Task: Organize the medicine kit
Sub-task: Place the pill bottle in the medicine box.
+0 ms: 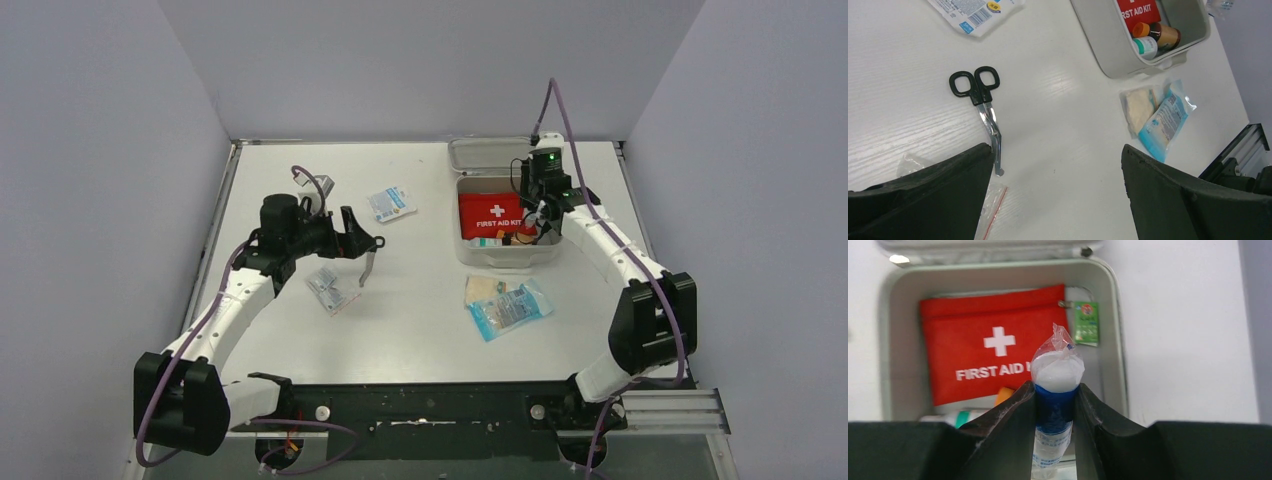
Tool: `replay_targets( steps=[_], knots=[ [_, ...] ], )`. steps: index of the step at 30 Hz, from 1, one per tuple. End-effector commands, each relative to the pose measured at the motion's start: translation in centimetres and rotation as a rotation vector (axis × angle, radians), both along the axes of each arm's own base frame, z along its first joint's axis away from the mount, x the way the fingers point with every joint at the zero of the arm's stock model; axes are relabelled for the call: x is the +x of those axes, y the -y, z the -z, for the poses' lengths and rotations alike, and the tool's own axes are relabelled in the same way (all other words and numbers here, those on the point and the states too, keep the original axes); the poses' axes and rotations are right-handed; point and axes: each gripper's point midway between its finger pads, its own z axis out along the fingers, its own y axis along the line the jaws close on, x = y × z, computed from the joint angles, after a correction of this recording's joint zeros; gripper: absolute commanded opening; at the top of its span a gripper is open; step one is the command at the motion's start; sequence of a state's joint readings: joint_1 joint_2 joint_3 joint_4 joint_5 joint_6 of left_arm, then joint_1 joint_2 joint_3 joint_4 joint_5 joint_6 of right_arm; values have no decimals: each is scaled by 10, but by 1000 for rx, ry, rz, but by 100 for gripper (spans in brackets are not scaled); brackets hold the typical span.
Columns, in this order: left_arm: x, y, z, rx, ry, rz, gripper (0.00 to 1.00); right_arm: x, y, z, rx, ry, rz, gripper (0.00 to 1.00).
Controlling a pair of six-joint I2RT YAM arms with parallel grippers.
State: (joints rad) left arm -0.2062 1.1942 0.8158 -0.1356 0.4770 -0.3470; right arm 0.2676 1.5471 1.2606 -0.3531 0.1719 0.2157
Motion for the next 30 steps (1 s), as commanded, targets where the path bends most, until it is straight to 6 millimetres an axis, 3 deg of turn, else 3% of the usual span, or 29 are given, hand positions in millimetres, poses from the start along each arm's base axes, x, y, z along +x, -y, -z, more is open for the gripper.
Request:
replay_targets(
  steps=[1,9,15,23,30],
  knots=[
    [-7,1,-5,66,51,43,97,0,38,10,-229,-57,72,28],
    [-11,1,-6,104,63,47,97,11,47,51,-306,-162,60,27],
    [-11,0,-7,108,67,42,97,6,65,82,-402,-272,80,27],
    [-10,-1,-7,113,65,37,97,1,75,110,-473,-377,63,29],
    [-11,-1,-6,114,64,38,97,-4,72,125,-471,-429,35,34]
  ],
)
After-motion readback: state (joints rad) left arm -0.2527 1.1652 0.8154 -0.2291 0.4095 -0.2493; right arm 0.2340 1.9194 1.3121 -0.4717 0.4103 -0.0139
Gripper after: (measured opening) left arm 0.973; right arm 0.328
